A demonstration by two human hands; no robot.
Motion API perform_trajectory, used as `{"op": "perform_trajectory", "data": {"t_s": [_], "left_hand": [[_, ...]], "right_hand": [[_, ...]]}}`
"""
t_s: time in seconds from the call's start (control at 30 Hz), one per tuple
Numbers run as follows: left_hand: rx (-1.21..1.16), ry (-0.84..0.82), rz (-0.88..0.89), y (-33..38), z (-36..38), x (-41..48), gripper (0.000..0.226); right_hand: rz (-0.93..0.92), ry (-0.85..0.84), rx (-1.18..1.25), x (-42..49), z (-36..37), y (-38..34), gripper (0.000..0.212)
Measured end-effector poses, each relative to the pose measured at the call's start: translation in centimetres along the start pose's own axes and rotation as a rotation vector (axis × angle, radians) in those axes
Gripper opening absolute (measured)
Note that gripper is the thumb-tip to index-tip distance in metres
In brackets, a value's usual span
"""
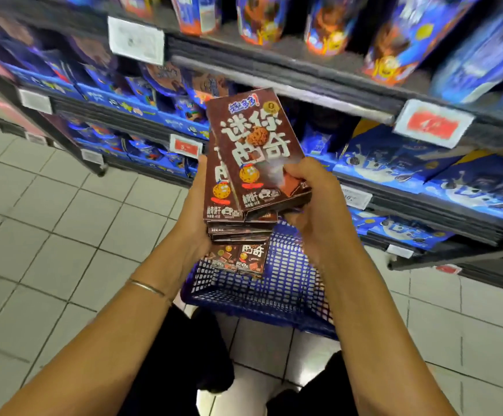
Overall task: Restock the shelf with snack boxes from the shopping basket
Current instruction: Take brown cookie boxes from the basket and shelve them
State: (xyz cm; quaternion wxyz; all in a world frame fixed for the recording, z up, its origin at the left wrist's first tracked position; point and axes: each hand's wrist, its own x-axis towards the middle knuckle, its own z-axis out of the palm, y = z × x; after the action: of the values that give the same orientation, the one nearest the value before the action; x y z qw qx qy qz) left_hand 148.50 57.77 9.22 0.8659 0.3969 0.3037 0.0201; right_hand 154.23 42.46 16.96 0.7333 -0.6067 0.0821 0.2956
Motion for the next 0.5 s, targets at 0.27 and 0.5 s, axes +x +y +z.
{"op": "perform_trajectory", "data": {"t_s": [0.27, 0.5], "left_hand": [[0.03, 0.077, 0.053, 14.8, 11.9, -16.4, 0.06], [0.054, -0.064, -0.035, 23.1, 22.5, -28.6, 0.066]], "right_hand": [[-0.013, -0.05, -0.055, -15.3, 4.6, -19.3, 0.049], [-0.121, -0.123, -0.053, -27.9, 3.4, -32.9, 0.008]]}}
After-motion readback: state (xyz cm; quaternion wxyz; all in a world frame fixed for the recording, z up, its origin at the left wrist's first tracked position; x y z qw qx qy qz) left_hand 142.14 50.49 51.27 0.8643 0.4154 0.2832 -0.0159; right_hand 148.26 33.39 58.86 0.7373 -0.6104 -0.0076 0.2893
